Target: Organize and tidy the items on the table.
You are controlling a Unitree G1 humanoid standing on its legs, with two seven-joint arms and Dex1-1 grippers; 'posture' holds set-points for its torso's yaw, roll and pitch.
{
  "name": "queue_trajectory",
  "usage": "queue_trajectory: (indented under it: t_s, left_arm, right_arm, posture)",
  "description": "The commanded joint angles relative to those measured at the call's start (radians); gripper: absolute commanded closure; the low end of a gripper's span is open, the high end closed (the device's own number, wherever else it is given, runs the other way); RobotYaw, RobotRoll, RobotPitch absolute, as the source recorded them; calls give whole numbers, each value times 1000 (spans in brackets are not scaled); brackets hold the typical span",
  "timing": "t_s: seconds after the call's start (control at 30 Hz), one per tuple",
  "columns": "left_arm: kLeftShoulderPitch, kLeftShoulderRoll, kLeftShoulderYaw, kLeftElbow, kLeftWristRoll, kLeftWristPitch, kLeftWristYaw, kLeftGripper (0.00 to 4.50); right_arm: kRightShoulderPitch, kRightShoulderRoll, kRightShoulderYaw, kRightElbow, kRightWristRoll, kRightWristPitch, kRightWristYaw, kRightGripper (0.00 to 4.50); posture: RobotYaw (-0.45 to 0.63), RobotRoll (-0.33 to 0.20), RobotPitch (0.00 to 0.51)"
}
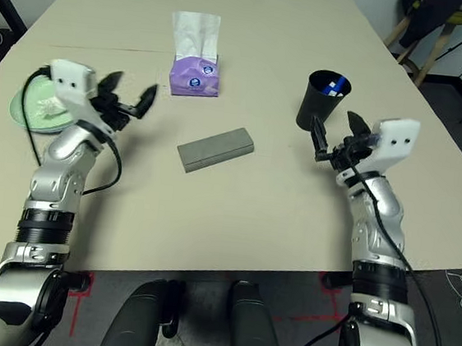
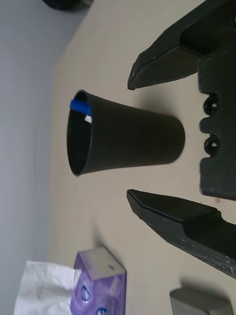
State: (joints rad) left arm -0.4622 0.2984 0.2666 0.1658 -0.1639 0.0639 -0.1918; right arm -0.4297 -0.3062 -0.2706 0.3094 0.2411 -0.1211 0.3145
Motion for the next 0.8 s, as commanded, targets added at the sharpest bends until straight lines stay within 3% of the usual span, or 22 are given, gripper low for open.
queue_trajectory:
  t_s: [0.03, 0.3, 0.8]
  left_arm:
    - [58, 22, 41, -24, 1, -33, 25, 0]
    - [198, 104, 102, -34, -49, -72, -57, 0]
    - [178, 115, 116, 15, -80, -70, -67, 0]
  right_arm:
    - [-29, 4, -9, 70, -10, -42, -25, 56]
    - [-49, -5, -20, 148, 23, -87, 33, 56]
    - [-55, 2, -18, 129, 19, -55, -11, 56]
  posture:
    - [47, 0, 105]
    - [73, 0, 104]
    - [60, 0, 101]
